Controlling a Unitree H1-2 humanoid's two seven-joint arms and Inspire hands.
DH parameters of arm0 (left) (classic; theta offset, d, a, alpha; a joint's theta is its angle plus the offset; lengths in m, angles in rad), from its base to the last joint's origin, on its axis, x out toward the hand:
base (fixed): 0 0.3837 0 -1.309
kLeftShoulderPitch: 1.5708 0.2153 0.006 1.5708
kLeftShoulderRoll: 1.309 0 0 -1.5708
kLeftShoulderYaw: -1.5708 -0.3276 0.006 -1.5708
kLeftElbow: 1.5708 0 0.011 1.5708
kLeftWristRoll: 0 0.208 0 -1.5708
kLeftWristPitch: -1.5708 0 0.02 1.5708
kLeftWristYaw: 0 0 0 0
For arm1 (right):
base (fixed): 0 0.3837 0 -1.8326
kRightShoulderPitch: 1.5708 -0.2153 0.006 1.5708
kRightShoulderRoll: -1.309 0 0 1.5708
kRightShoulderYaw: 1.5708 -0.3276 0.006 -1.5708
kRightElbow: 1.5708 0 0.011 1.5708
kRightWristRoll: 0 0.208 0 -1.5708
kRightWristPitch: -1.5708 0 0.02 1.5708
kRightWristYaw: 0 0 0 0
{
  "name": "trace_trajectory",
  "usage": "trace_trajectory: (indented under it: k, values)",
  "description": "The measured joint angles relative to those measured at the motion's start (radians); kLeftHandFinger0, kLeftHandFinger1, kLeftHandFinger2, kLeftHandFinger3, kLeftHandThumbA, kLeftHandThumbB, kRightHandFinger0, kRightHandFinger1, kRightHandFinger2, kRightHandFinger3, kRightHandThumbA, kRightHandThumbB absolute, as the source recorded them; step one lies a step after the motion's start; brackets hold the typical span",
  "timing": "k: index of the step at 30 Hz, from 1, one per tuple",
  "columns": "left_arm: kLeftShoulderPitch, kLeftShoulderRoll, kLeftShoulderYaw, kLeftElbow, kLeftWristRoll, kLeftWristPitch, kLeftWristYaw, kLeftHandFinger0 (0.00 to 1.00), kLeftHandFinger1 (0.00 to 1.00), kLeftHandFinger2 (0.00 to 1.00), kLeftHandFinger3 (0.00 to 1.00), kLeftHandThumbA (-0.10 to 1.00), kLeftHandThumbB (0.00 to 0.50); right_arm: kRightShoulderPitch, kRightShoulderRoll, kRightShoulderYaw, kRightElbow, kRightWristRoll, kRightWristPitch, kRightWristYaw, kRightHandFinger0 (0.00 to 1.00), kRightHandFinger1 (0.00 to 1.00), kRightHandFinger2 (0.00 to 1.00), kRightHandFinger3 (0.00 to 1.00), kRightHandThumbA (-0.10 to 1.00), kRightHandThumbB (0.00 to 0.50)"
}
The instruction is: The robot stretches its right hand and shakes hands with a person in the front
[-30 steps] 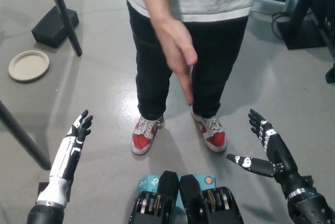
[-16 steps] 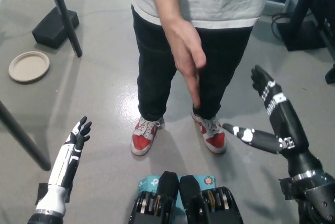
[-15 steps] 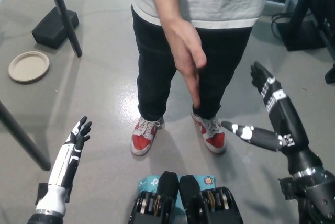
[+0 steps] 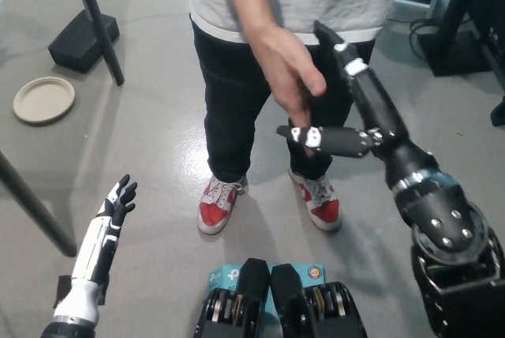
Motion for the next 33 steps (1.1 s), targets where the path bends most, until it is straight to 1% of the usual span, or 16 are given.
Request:
trace_trajectory:
  k: [2, 5, 13, 15, 19, 20, 21, 22, 23, 24, 25, 26, 27, 28, 32, 33]
  values:
    - [0.0, 0.0, 0.0, 0.0, 0.001, 0.0, 0.0, 1.0, 1.0, 1.0, 1.0, 1.0, 0.068, -0.026, 0.005, 0.001, 0.059, -0.009, 0.005, -0.002, 1.0, 1.0, 1.0, 1.0, 1.0, 0.316]
    - [0.0, 0.0, 0.0, -0.001, 0.001, 0.0, 0.0, 1.0, 1.0, 1.0, 1.0, 1.0, 0.066, -0.075, 0.014, 0.0, 0.16, -0.017, 0.005, -0.008, 1.0, 1.0, 1.0, 1.0, 1.0, 0.314]
    - [-0.003, 0.0, 0.001, -0.001, 0.001, 0.0, 0.0, 1.0, 1.0, 1.0, 1.0, 1.0, 0.083, -0.183, 0.018, 0.001, 0.313, -0.04, 0.008, -0.018, 1.0, 1.0, 1.0, 1.0, 1.0, 0.35]
    - [-0.006, 0.0, 0.001, -0.001, 0.002, 0.0, 0.0, 1.0, 1.0, 1.0, 1.0, 1.0, 0.094, -0.199, 0.019, 0.001, 0.326, -0.049, 0.01, -0.02, 1.0, 1.0, 1.0, 1.0, 1.0, 0.376]
    - [-0.009, 0.0, 0.001, -0.002, 0.002, 0.0, 0.0, 1.0, 1.0, 1.0, 1.0, 1.0, 0.098, -0.217, 0.03, 0.0, 0.336, -0.064, 0.017, -0.027, 1.0, 1.0, 1.0, 1.0, 1.0, 0.374]
    - [-0.009, 0.0, 0.001, -0.002, 0.002, 0.001, 0.0, 1.0, 1.0, 1.0, 1.0, 1.0, 0.109, -0.22, 0.035, -0.001, 0.336, -0.066, 0.017, -0.033, 1.0, 1.0, 1.0, 1.0, 0.94, 0.36]
    - [-0.009, 0.0, 0.001, -0.003, 0.002, 0.001, 0.0, 1.0, 1.0, 1.0, 1.0, 1.0, 0.097, -0.222, 0.044, -0.006, 0.338, -0.071, 0.017, -0.045, 1.0, 1.0, 1.0, 1.0, 0.83, 0.347]
    - [-0.01, 0.0, 0.001, -0.004, 0.002, 0.002, 0.0, 1.0, 1.0, 1.0, 1.0, 1.0, 0.093, -0.222, 0.052, -0.01, 0.339, -0.074, 0.017, -0.056, 1.0, 1.0, 1.0, 1.0, 0.78, 0.345]
    - [-0.012, 0.0, 0.001, -0.004, 0.002, 0.002, 0.0, 1.0, 1.0, 1.0, 1.0, 1.0, 0.102, -0.222, 0.064, -0.017, 0.342, -0.08, 0.015, -0.07, 1.0, 1.0, 1.0, 1.0, 0.67, 0.328]
    - [-0.013, 0.0, 0.001, -0.004, 0.002, 0.002, 0.0, 1.0, 1.0, 1.0, 1.0, 1.0, 0.102, -0.222, 0.072, -0.021, 0.345, -0.084, 0.014, -0.084, 0.9, 1.0, 1.0, 1.0, 0.54, 0.309]
    - [-0.016, 0.0, 0.001, -0.003, 0.003, 0.002, 0.0, 1.0, 1.0, 1.0, 1.0, 1.0, 0.104, -0.222, 0.085, -0.03, 0.349, -0.089, 0.012, -0.102, 0.72, 0.95, 1.0, 1.0, 0.42, 0.265]
    - [-0.018, 0.0, 0.001, -0.003, 0.003, 0.002, 0.0, 1.0, 1.0, 1.0, 1.0, 1.0, 0.102, -0.222, 0.098, -0.038, 0.354, -0.094, 0.009, -0.118, 0.8, 1.0, 1.0, 1.0, 0.33, 0.242]
    - [-0.019, 0.0, 0.001, -0.003, 0.002, 0.002, 0.0, 1.0, 1.0, 1.0, 1.0, 1.0, 0.101, -0.222, 0.108, -0.043, 0.359, -0.099, 0.005, -0.138, 0.87, 1.0, 1.0, 1.0, 0.28, 0.234]
    - [-0.021, 0.0, 0.001, -0.004, 0.002, 0.002, 0.0, 1.0, 1.0, 1.0, 1.0, 1.0, 0.107, -0.222, 0.117, -0.047, 0.363, -0.104, -0.001, -0.158, 0.86, 1.0, 1.0, 1.0, 0.23, 0.224]
    - [-0.025, 0.001, 0.001, -0.003, 0.004, 0.002, 0.0, 1.0, 1.0, 1.0, 1.0, 1.0, 0.129, -0.222, 0.129, -0.053, 0.364, -0.122, -0.02, -0.212, 0.85, 1.0, 1.0, 1.0, 0.22, 0.219]
    - [-0.025, 0.001, 0.001, -0.003, 0.004, 0.002, 0.0, 1.0, 1.0, 1.0, 1.0, 1.0, 0.123, -0.222, 0.129, -0.054, 0.364, -0.126, -0.024, -0.218, 0.92, 1.0, 1.0, 1.0, 0.22, 0.22]
